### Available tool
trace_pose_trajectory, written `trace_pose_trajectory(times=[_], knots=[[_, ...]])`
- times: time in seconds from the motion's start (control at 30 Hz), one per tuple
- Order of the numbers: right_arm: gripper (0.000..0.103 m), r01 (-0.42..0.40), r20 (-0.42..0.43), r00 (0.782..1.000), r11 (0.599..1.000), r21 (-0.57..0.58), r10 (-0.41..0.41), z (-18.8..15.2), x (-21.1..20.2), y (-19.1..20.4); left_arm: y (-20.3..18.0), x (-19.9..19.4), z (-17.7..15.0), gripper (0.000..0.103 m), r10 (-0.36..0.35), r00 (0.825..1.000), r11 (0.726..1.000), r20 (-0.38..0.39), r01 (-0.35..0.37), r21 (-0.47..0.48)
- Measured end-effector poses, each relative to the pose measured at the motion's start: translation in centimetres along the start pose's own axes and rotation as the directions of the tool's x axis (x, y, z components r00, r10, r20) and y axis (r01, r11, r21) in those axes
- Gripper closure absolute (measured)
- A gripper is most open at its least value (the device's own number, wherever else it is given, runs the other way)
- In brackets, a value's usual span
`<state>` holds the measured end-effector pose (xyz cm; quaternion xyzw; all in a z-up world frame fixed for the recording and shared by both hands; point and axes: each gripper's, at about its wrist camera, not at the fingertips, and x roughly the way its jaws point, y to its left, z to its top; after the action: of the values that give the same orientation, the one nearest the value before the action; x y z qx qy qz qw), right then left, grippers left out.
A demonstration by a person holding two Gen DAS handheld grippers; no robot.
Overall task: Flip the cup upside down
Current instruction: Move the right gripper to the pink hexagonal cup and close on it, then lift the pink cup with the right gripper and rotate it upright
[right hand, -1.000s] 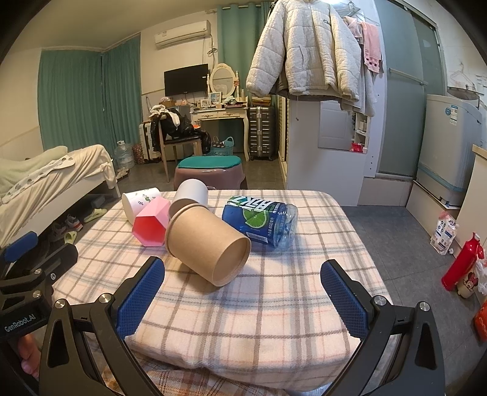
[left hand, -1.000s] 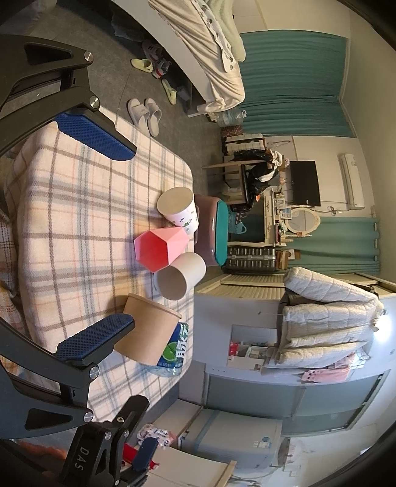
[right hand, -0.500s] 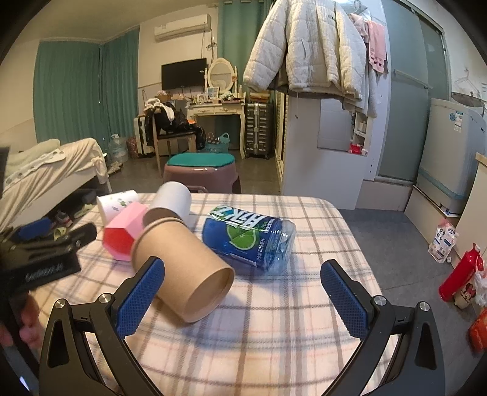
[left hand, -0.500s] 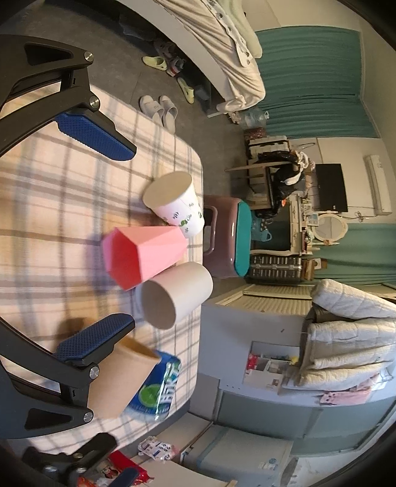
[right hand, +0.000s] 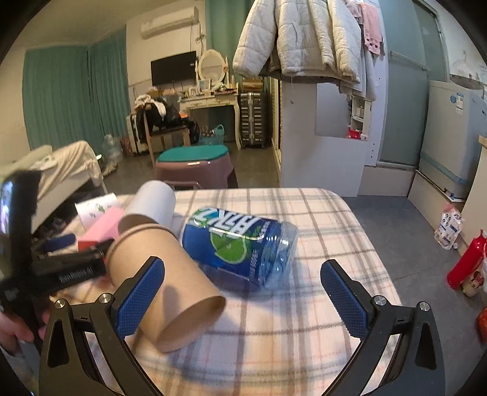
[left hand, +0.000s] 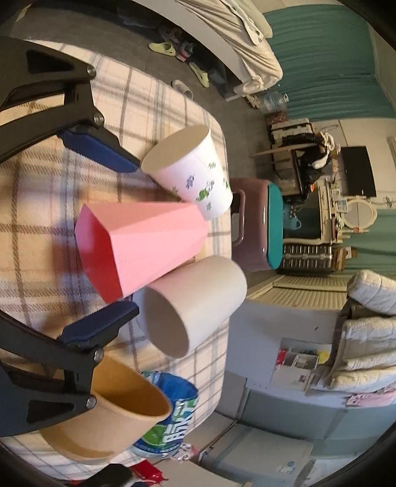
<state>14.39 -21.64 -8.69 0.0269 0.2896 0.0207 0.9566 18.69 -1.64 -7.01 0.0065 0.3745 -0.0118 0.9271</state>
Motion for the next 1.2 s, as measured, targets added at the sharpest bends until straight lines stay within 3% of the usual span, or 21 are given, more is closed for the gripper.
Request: trace_pose_trajectory(times=[0.07, 0.2, 0.67, 0.87, 1.2], knots=[[0.000, 0.006, -0.017, 1.000, 1.000, -0.012, -0.006, -0.1, 0.5, 0.2, -0.3, 0.1, 0.1, 0.033, -0.028, 1.000, 1.000, -0.009, 0.028, 0.014], [0.000, -0.001, -0.024, 1.000, 1.000, 0.003, 0.001, -0.2, 0.4, 0.2, -0.3, -0.3, 0.1, 0.034, -0.037, 0.999, 0.999, -0.015, 0.038, 0.020], [0.000, -0.023, 0.020, 1.000, 1.000, 0.000, 0.023, -0.7, -4.1, 1.4, 1.1, -6.8, -4.6, 0.034, -0.049, 0.998, 0.999, -0.047, 0.050, 0.005], [0.000, -0.033, -0.017, 0.999, 0.999, -0.002, 0.033, -2.0, -5.6, 2.4, 0.3, -9.8, -7.0, 0.034, -0.072, 0.996, 0.997, -0.048, 0.074, 0.028], [0.000, -0.016, -0.042, 0.999, 0.999, -0.040, 0.014, -3.0, -7.6, 3.5, 0.3, -10.1, -8.5, 0.030, -0.119, 0.991, 0.993, -0.063, 0.119, -0.006]])
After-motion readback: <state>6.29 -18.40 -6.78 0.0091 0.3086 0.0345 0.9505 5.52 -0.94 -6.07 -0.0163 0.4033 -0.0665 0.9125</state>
